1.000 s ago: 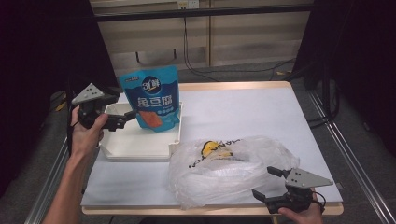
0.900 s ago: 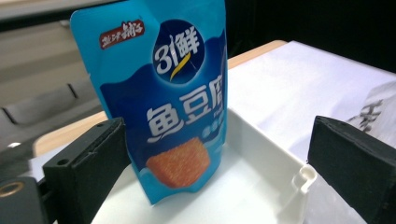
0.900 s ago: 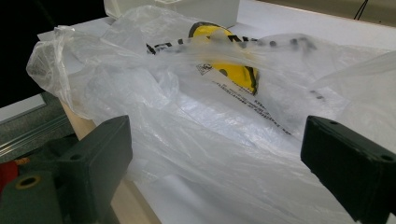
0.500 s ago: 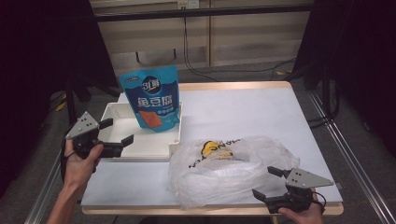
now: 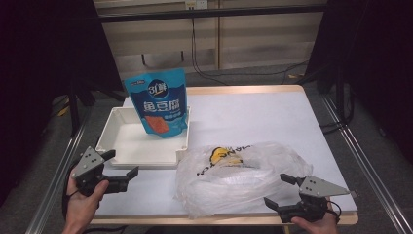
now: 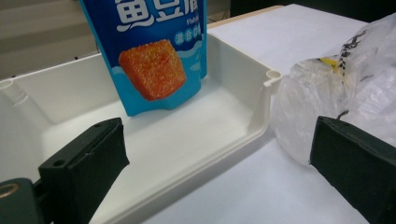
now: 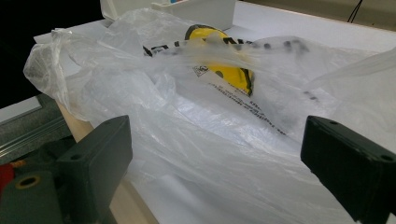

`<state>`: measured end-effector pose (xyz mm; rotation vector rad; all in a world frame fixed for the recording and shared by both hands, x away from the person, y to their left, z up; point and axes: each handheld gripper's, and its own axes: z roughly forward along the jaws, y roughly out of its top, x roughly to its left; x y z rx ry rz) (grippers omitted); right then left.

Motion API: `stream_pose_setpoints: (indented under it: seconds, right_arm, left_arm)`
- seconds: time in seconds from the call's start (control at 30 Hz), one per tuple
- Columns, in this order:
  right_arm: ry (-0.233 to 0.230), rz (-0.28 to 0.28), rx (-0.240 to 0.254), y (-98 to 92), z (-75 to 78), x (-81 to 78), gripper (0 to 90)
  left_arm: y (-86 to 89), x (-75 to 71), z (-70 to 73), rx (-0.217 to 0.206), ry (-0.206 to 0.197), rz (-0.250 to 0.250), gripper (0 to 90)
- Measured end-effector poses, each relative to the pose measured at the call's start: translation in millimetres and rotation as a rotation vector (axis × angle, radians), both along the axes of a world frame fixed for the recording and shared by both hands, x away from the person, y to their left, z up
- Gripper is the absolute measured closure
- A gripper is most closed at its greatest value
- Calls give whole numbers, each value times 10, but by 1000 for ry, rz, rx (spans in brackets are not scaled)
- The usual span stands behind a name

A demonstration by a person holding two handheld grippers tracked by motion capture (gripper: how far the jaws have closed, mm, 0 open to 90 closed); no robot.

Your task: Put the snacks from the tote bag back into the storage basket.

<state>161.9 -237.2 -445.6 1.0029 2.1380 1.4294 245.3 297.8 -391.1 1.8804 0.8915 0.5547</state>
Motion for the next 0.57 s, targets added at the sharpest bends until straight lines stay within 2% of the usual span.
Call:
stream_pose_setpoints:
  seconds: [0.07, 0.17, 0.23, 0.37, 0.47, 0.5, 0.57]
  right_arm:
    - [-1, -1, 1, 0, 2, 1, 92]
    - [-4, 1, -2, 2, 1, 0, 92]
    - [1, 2, -1, 6, 1, 2, 92]
    - [2, 4, -1, 19, -4, 25, 92]
    - [1, 6, -3, 17, -5, 21, 92]
    - [1, 5, -3, 15, -2, 15, 92]
    - [1, 9, -3, 8, -4, 11, 92]
  left_arm:
    - [5, -93, -63, -19, 3, 23, 36]
    - [-12, -210, -186, -19, 16, 57, 37]
    - [-36, -259, -250, -16, 18, 48, 33]
    - [-42, -331, -374, -28, 35, 61, 39]
    - [3, -364, -469, -29, 45, 46, 36]
    - [32, -367, -512, -21, 36, 38, 38]
    - [78, -368, -574, -20, 50, 31, 37]
